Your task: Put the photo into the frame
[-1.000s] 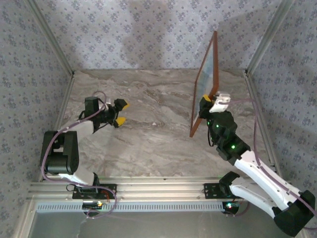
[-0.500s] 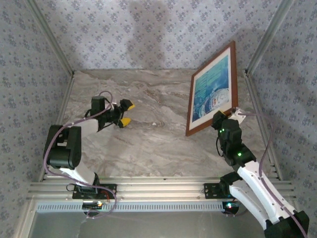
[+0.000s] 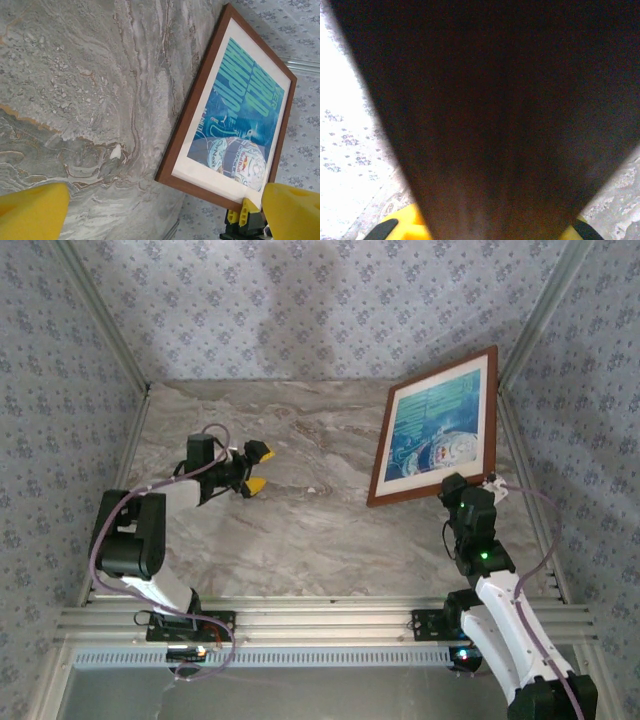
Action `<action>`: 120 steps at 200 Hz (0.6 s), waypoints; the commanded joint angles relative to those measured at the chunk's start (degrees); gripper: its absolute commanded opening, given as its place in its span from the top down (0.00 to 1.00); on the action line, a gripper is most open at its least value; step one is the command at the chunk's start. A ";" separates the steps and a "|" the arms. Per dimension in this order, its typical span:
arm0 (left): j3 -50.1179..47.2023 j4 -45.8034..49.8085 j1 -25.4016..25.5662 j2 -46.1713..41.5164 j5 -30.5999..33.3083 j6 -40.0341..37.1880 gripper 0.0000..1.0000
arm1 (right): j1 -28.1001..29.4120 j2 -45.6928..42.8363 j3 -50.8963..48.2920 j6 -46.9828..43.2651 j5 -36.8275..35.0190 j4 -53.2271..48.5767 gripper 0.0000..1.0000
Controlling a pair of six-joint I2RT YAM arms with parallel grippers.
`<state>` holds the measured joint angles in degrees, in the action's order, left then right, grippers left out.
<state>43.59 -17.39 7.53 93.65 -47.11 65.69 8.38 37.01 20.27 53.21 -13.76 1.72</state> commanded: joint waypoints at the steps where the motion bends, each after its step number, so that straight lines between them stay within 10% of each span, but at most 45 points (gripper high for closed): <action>1: 1.66 -2.11 0.73 1.01 -0.28 0.40 0.02 | 0.02 0.76 -2.62 0.46 3.76 -11.61 1.00; 120: 2.28 -3.51 1.70 2.29 -0.79 1.35 0.01 | 4.35 9.51 -4.61 8.44 5.61 -11.97 1.00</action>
<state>44.23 -19.57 8.80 95.04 -47.13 66.76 10.31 41.71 18.02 63.96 -13.17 3.07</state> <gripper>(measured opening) 0.985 0.199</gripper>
